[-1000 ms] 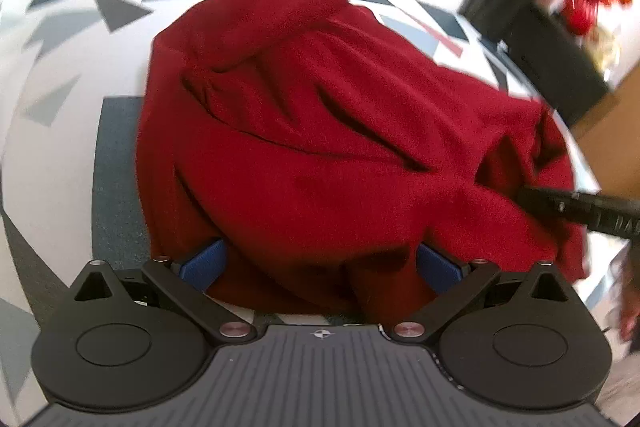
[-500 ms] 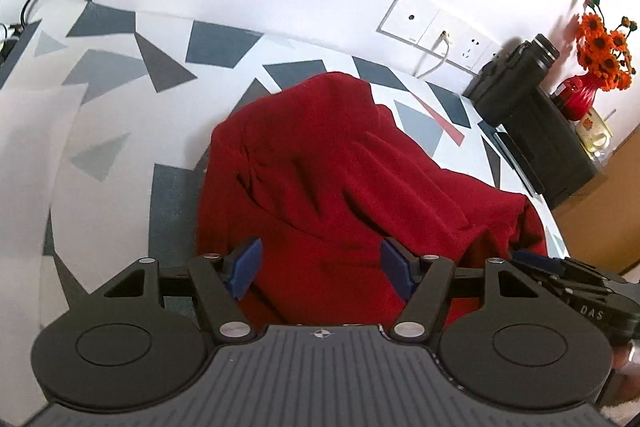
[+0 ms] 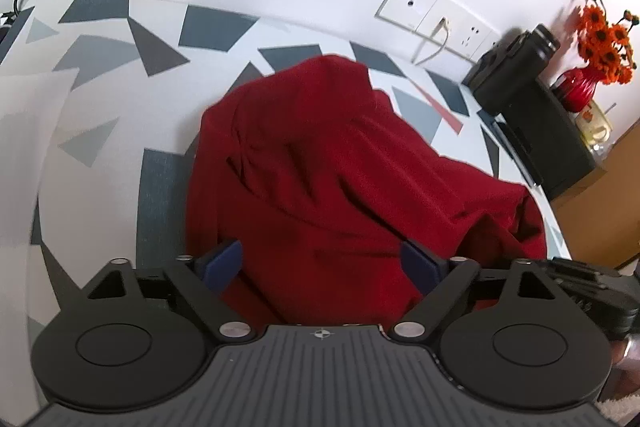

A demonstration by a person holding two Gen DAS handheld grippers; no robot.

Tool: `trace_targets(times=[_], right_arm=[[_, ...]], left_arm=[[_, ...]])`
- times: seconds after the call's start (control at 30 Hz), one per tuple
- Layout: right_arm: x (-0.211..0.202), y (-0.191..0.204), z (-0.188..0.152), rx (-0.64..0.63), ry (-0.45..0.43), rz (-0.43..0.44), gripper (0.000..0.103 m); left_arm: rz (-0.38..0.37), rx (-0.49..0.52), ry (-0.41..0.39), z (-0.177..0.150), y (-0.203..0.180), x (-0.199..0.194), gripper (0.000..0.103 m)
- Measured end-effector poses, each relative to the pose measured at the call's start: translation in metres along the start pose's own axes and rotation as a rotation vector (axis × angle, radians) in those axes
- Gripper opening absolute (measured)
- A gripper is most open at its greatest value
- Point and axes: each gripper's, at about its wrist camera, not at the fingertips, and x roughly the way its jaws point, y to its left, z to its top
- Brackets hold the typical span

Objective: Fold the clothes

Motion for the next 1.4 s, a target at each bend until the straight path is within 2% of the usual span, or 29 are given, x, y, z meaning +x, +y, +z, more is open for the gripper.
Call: trace_targets(times=[0.13, 0.23, 0.37, 0.53, 0.63, 0.97, 1.17, 1.27, 1.33, 1.37, 1.4], right_arm=[[-0.012, 0.011, 0.015, -0.009, -0.062, 0.086, 0.005], [-0.012, 0.024, 0.020, -0.033, -0.073, 0.177, 0.004], [0.001, 0.046, 0.015, -0.105, 0.009, 0.281, 0.004], [0.023, 0.067, -0.003, -0.227, 0.122, 0.288, 0.004], [0.029, 0.070, -0.012, -0.238, 0.168, 0.308, 0.005], [0.035, 0.063, -0.028, -0.220, 0.247, 0.331, 0.005], [0.034, 0.056, -0.033, -0.195, 0.252, 0.343, 0.005], [0.034, 0.054, -0.034, -0.183, 0.255, 0.351, 0.005], [0.034, 0.052, -0.033, -0.180, 0.253, 0.355, 0.006], [0.032, 0.052, -0.033, -0.184, 0.250, 0.353, 0.010], [0.031, 0.053, -0.031, -0.190, 0.247, 0.349, 0.018]], left_arm=[[-0.011, -0.002, -0.014, 0.002, 0.002, -0.004, 0.097], [-0.024, -0.015, -0.013, 0.003, 0.006, -0.005, 0.098], [-0.058, -0.054, -0.008, 0.004, 0.011, -0.004, 0.102], [-0.077, -0.032, 0.003, 0.005, 0.005, 0.004, 0.102], [-0.077, -0.003, 0.021, 0.006, -0.004, 0.014, 0.102], [-0.093, 0.075, 0.081, 0.011, -0.037, 0.049, 0.102], [-0.099, 0.109, 0.112, 0.013, -0.053, 0.066, 0.100], [-0.119, 0.119, 0.134, 0.011, -0.057, 0.070, 0.084], [-0.125, 0.126, 0.155, 0.010, -0.059, 0.074, 0.056], [-0.124, 0.128, 0.161, 0.010, -0.059, 0.075, 0.047], [-0.121, 0.127, 0.158, 0.010, -0.058, 0.075, 0.028]])
